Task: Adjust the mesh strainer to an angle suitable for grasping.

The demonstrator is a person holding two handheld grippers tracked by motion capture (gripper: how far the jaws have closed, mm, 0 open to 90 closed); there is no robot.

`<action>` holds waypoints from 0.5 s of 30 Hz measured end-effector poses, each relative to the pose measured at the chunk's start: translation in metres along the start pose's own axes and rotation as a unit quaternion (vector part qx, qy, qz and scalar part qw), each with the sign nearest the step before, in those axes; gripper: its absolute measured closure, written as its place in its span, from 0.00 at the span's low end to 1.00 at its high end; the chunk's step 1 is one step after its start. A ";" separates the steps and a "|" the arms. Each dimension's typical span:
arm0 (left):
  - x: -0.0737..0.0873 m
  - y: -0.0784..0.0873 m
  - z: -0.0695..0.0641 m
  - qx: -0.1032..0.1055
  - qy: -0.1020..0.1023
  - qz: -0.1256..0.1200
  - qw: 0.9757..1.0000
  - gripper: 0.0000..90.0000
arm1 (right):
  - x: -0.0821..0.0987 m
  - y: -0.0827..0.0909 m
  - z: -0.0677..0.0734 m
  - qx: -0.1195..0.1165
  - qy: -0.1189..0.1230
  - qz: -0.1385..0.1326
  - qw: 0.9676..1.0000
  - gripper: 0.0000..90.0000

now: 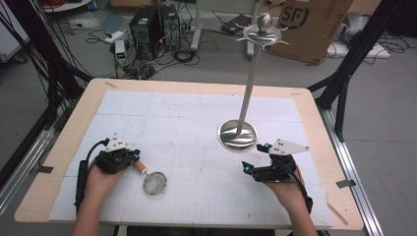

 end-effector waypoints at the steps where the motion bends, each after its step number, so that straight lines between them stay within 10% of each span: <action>1: 0.002 0.002 0.002 0.002 -0.004 0.002 1.000 0.98 | -0.002 0.000 -0.001 0.001 0.000 -0.002 1.000 0.18; 15: 0.011 0.020 0.001 0.043 -0.030 0.010 0.999 1.00 | -0.010 -0.003 -0.002 -0.002 0.006 -0.006 1.000 0.18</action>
Point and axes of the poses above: each handheld gripper's, and its own axes: y roughly backward along the jaws, x roughly out of its underside, z roughly to its left, the point moved 10 cm from there along -y, roughly forward along the jaws, and after that the axes turned 14 degrees about -x, right-handed, at the moved point
